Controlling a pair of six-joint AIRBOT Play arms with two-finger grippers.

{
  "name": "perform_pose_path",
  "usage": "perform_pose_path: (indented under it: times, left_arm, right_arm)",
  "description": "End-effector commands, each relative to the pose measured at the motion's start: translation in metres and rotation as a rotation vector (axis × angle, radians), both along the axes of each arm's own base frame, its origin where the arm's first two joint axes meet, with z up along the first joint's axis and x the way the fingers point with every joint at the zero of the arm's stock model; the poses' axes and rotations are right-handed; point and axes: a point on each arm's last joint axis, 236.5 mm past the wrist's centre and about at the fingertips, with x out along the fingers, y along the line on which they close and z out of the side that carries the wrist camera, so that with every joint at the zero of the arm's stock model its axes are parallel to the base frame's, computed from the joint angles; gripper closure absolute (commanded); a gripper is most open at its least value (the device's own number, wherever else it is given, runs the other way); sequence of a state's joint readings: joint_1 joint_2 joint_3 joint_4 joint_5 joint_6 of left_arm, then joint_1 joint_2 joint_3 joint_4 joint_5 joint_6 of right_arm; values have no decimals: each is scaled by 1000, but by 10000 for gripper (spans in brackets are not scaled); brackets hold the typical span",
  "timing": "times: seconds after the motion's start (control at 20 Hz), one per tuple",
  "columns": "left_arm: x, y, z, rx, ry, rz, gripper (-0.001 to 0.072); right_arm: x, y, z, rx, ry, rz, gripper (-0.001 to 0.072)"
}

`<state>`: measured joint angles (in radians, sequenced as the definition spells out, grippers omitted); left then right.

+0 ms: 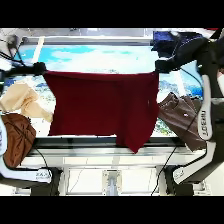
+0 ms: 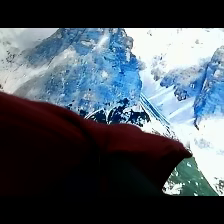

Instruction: Fold the shirts.

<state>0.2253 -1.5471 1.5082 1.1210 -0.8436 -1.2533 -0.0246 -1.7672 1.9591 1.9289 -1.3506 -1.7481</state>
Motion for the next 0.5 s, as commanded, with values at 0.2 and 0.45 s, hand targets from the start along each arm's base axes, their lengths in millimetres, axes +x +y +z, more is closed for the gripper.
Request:
perform_pose_path:
  times: [0.2, 0.45]
  left_arm:
    - [7, -1, -60, -1, 111, 10, 697]
    - [-29, -4, -98, 30, 302, -56, 697]
  right_arm:
    - [-1, 6, -57, 8, 138, -4, 692]
    - [-57, 32, -105, -85, 342, 125, 692]
